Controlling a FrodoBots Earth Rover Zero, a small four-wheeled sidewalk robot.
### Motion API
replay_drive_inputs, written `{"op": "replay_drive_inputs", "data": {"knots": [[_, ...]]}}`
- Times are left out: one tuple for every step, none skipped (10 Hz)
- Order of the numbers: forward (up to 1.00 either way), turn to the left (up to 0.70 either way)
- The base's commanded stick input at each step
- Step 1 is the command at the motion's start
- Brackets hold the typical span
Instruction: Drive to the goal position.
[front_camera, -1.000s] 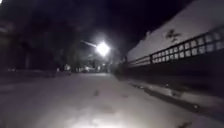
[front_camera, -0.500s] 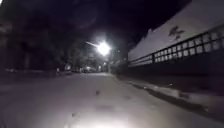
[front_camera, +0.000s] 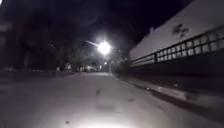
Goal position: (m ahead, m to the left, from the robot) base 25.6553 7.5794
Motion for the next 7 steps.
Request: {"op": "replay_drive_inputs", "data": {"knots": [[0.50,0.00],[0.50,0.00],[0.50,0.00],[0.50,0.00],[0.50,0.00],[0.50,0.00],[0.50,0.00]]}}
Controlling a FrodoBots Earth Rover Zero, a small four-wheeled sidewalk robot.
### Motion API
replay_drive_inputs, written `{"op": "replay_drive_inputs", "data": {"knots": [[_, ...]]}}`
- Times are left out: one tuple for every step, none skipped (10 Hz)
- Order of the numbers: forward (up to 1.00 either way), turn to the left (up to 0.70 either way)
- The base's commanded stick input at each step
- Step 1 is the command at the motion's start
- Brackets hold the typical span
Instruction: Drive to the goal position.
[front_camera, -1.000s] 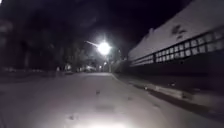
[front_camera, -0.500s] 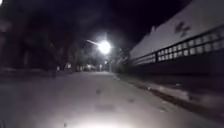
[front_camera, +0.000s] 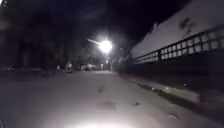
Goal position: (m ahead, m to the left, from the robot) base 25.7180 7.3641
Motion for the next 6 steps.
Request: {"op": "replay_drive_inputs", "data": {"knots": [[0.50,0.00],[0.50,0.00],[0.50,0.00],[0.50,0.00],[0.50,0.00],[0.50,0.00]]}}
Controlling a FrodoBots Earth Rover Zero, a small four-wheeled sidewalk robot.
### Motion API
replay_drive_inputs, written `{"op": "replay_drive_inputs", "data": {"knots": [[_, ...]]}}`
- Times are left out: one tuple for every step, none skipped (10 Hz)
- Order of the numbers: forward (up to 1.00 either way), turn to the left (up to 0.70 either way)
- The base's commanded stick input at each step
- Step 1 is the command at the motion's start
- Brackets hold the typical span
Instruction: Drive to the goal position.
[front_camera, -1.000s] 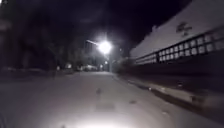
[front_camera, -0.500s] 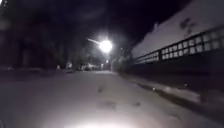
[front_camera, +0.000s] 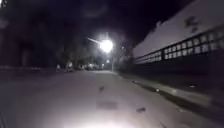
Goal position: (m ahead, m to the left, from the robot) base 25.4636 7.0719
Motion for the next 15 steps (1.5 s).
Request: {"op": "replay_drive_inputs", "data": {"knots": [[0.50,0.00],[0.50,0.00],[0.50,0.00],[0.50,0.00],[0.50,0.00],[0.50,0.00],[0.50,0.00],[0.50,0.00],[0.50,0.00],[0.50,0.00],[0.50,0.00],[0.50,0.00],[0.50,0.00],[0.50,0.00],[0.50,0.00]]}}
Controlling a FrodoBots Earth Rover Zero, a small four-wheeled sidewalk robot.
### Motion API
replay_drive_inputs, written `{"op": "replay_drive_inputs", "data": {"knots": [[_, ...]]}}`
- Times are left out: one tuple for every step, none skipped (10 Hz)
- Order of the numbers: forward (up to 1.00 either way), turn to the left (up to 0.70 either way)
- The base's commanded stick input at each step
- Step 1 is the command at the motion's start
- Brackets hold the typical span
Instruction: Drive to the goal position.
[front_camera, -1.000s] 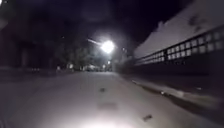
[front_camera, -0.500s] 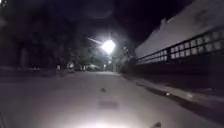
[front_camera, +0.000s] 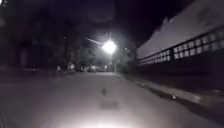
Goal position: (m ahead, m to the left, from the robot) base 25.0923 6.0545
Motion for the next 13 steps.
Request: {"op": "replay_drive_inputs", "data": {"knots": [[0.50,0.00],[0.50,0.00],[0.50,0.00],[0.50,0.00],[0.50,0.00],[0.50,0.00],[0.50,0.00],[0.50,0.00],[0.50,0.00],[0.50,0.00],[0.50,0.00],[0.50,0.00],[0.50,0.00]]}}
